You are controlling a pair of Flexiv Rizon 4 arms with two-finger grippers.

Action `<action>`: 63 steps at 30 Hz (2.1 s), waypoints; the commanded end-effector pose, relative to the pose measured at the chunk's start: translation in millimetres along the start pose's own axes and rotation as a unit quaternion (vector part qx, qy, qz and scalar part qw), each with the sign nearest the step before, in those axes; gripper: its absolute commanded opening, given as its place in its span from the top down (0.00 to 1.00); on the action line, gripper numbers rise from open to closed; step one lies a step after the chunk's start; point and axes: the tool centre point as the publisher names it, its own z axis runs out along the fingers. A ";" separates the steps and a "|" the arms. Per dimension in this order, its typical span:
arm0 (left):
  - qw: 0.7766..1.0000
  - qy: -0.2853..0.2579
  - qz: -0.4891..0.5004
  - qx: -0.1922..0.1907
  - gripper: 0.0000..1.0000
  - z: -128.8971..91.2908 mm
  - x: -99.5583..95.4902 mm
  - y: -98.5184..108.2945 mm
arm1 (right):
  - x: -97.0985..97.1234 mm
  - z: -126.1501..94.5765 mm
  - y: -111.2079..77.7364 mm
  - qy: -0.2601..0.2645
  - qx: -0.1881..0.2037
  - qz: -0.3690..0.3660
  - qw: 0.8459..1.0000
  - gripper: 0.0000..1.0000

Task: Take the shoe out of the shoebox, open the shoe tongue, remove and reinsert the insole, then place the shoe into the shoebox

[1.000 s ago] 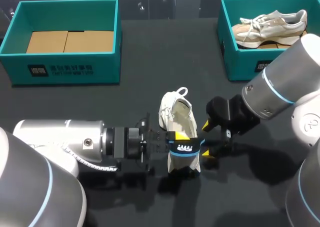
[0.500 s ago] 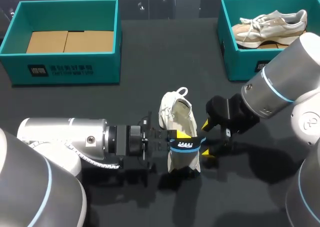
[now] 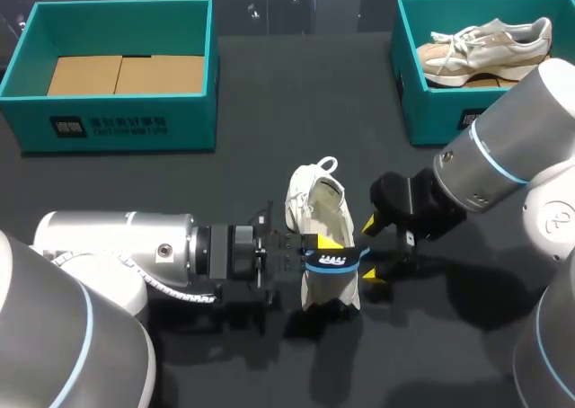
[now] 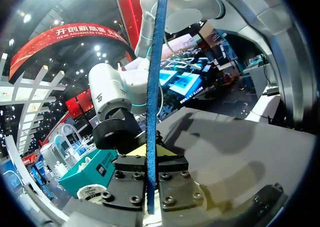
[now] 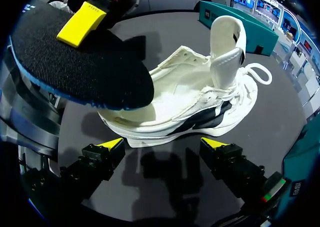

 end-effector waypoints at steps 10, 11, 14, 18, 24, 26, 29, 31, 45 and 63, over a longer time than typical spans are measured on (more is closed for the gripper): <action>1.000 -0.003 -0.004 0.012 1.00 -0.3 0.2 11.0 | 0.0 0.9 0.0 0.000 0.000 0.000 1.000 0.00; 1.000 -0.003 -0.004 0.012 1.00 -0.3 0.1 11.8 | 0.0 0.9 0.0 0.000 0.000 0.000 1.000 0.00; 1.000 -0.003 -0.005 0.015 1.00 -0.8 -0.6 14.6 | 0.0 0.9 0.0 0.000 0.000 0.000 1.000 0.00; 1.000 -0.009 -0.006 0.022 1.00 -1.5 -1.8 18.7 | 0.0 0.9 0.0 0.000 0.000 0.000 1.000 0.00; 0.999 -0.018 -0.003 0.031 1.00 -2.6 -3.0 23.2 | 0.0 0.9 0.0 0.000 0.000 0.000 1.000 0.00; 0.999 -0.018 -0.003 0.033 1.00 -2.7 -3.2 24.8 | 0.0 0.9 0.0 0.000 0.000 0.000 1.000 0.00; 0.999 -0.023 -0.003 0.036 1.00 -2.9 -3.9 27.9 | 0.0 0.9 0.0 0.000 0.000 0.000 1.000 0.00; 0.999 -0.027 -0.004 0.036 1.00 -3.1 -4.5 29.9 | 0.0 0.9 0.0 0.000 0.000 0.000 1.000 0.00; 0.999 -0.033 -0.014 0.037 1.00 -1.6 -5.4 45.5 | 0.0 0.9 0.0 0.000 0.000 0.000 1.000 0.00; 0.999 -0.041 -0.028 -0.009 1.00 0.1 -5.4 75.0 | 0.0 0.9 0.0 0.000 0.000 0.000 1.000 0.00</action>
